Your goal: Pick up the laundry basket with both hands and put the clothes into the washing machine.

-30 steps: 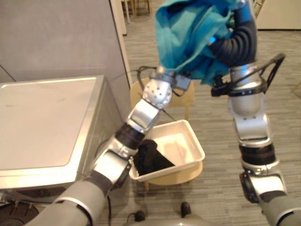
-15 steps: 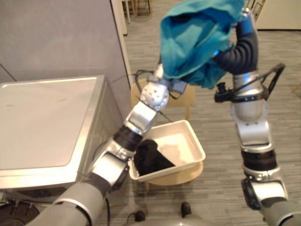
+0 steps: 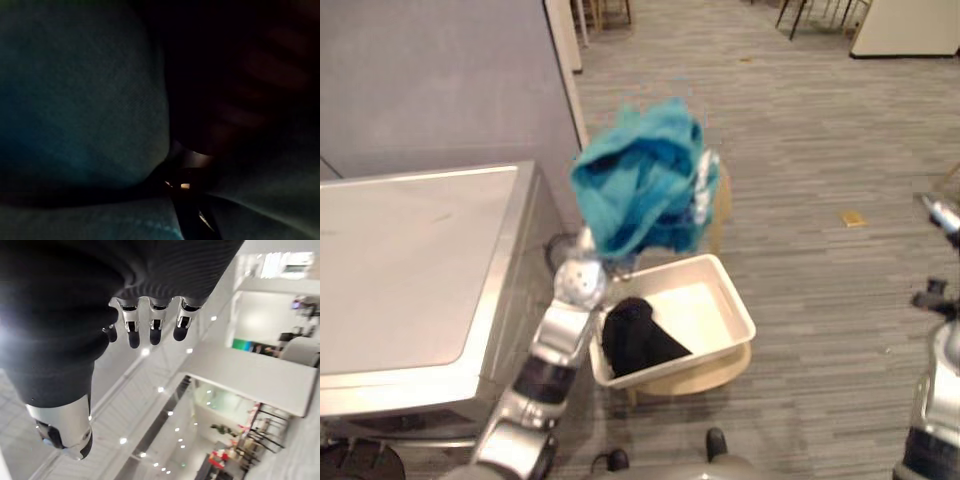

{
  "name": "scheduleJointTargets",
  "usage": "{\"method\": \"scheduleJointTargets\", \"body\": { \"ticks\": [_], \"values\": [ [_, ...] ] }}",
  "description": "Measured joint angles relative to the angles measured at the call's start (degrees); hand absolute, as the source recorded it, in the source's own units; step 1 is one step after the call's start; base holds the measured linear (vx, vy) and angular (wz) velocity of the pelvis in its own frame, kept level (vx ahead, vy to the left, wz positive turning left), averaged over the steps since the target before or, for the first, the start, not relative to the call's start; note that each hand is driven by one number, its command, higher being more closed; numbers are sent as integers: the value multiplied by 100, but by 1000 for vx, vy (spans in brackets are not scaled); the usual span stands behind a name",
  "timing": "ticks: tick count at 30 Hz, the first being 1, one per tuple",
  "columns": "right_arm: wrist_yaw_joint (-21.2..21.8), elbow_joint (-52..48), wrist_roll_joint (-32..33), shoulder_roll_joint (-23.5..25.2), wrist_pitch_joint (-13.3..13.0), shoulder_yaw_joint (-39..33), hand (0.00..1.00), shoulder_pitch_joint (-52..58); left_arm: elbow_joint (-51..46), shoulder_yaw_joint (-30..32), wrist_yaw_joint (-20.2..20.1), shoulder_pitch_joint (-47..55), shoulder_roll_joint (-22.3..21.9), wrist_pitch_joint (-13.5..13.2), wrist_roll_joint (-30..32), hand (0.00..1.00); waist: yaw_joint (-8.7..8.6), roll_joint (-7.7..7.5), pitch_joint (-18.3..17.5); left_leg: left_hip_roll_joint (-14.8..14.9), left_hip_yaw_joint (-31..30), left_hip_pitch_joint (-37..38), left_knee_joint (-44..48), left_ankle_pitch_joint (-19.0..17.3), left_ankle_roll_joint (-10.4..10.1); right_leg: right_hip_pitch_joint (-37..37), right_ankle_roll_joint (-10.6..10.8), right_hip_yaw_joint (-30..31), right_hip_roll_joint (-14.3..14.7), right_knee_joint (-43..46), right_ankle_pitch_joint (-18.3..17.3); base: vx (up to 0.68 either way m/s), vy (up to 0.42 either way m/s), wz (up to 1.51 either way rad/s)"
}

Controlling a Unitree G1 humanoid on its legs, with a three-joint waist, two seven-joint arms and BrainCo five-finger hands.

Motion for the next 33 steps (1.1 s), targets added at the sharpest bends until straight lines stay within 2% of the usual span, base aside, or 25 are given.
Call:
{"method": "scheduleJointTargets", "body": {
  "ticks": [3, 4, 8, 10, 16, 18, 19, 22, 23, 24, 25, 26, 27, 28, 29, 30, 31, 32, 33],
  "values": [
    [17, 198, 177, 611, 19, 40, 0, 709, -19, -57, -206, 741, -108, 4, 0, 100, 0, 3, -2, 0, -9, 11, 6, -14, 5, -4, 0, -12, -6, 56, -45, 1, -1, 2],
    [71, 573, 301, 982, 115, 169, 0, 1151, -15, -231, -347, 1315, -147, 10, 4, 100, 3, 8, -8, 0, -30, 29, 19, -47, 5, 5, 30, -37, -15, 120, -123, 3, -3, 6],
    [230, 1502, 546, 1489, 227, 497, 0, 1644, 416, -559, -717, 2151, -251, 34, -5, 100, 24, 62, -44, 19, -65, 32, 61, -120, 11, 5, 21, -70, -44, 222, -212, 3, -7, 7],
    [272, 2295, 827, 1669, 298, 664, 0, 1685, 802, -619, -936, 2636, -438, 212, -223, 100, 33, 80, -50, 1, -83, 38, 154, -174, 14, -1, 32, -81, -74, 389, -312, -10, 1, 6],
    [377, 4155, 1253, 1597, 351, 864, 0, 1612, 1214, -654, -1116, 3202, -512, 333, -411, 100, 222, 79, -35, -43, -328, -65, 424, -336, -5, -6, -7, -302, -198, 944, -656, -27, -8, 28],
    [409, 4994, 1352, 1367, 385, 1296, 0, 1315, 1242, -591, -1121, 3304, -514, 382, -528, 100, 363, 99, 102, -53, -500, -99, 582, -366, -77, -60, -53, -457, -239, 1364, -876, -38, -43, 37],
    [448, 5142, 1352, 1334, 384, 1402, 0, 1224, 1242, -557, -1121, 3315, -512, 383, -573, 100, 380, 69, 145, -64, -552, -162, 668, -367, -78, -125, -67, -514, -268, 1535, -969, -79, -78, 60],
    [522, 6032, 1394, 1081, 375, 1637, 0, 580, 1327, -531, -1089, 3173, -551, 384, -709, 100, 473, 91, 328, -139, -1128, -619, 906, -275, -247, -354, -185, -1156, -427, 2122, -1299, -104, -111, 106],
    [530, 6261, 1402, 974, 376, 1642, 0, 457, 1373, -553, -1069, 3128, -579, 384, -710, 100, 509, 154, 356, -111, -1254, -698, 893, -252, -287, -349, -221, -1325, -420, 2120, -1319, -129, -129, 122],
    [529, 6622, 1401, 772, 381, 1642, 0, 220, 1395, -551, -1055, 3080, -608, 393, -709, 100, 575, 297, 399, -5, -1419, -746, 738, -287, -411, -331, -298, -1603, -381, 2068, -1303, -81, -98, 96],
    [524, 6891, 1401, 642, 375, 1630, 0, 30, 1391, -508, -1055, 3064, -588, 394, -707, 100, 683, 314, 396, 95, -1434, -775, 559, -262, -453, -349, -423, -1805, -429, 1919, -1158, -91, -107, 82],
    [524, 7002, 1402, 625, 367, 1626, 0, -57, 1391, -457, -1055, 3043, -588, 397, -706, 100, 712, 282, 410, 122, -1433, -847, 666, -262, -451, -392, -467, -1864, -457, 1914, -1128, -18, -42, 54],
    [504, 7146, 1449, 580, 352, 1600, 0, -118, 1381, -385, -1052, 2997, -612, 399, -705, 100, 777, 200, 443, 110, -1389, -978, 1202, -295, -395, -452, -501, -1942, -555, 1928, -1105, -27, -64, 45],
    [494, 7263, 1518, 562, 359, 1564, 0, -114, 1344, -338, -1051, 2989, -610, 399, -705, 100, 771, 118, 447, 203, -1371, -1079, 2039, -494, -210, -504, -501, -1985, -630, 1994, -1102, -30, -62, 36],
    [492, 7286, 1545, 568, 367, 1566, 0, -90, 1317, -323, -1049, 2988, -613, 399, -705, 100, 771, 104, 457, 329, -1318, -1070, 2424, -704, -174, -513, -500, -1985, -635, 2032, -1101, -67, -16, 15],
    [491, 7290, 1632, 603, 369, 1566, 0, 14, 1276, -325, -1045, 2963, -623, 399, -697, 100, 763, 99, 460, 720, -1172, -1006, 3153, -1047, -122, -557, -500, -1965, -626, 2172, -1102, -125, 116, -11],
    [489, 7319, 1694, 653, 370, 1546, 0, 95, 1263, -329, -1046, 2909, -667, 399, -696, 100, 763, 88, 464, 1068, -1127, -900, 3529, -1135, -41, -659, -499, -1884, -626, 2337, -1102, -132, 176, -18],
    [489, 7349, 1726, 688, 377, 1503, 0, 116, 1263, -329, -1048, 2870, -690, 399, -696, 100, 755, 80, 468, 1204, -1127, -788, 3581, -1134, -41, -729, -488, -1836, -635, 2414, -1098, -109, 216, -27],
    [486, 7437, 1793, 762, 391, 1402, 0, 138, 1263, -333, -1052, 2800, -723, 400, -696, 100, 697, 71, 469, 1383, -1126, -556, 3448, -1179, -99, -875, -387, -1735, -643, 2511, -1044, -143, 341, -21]
  ]
}}
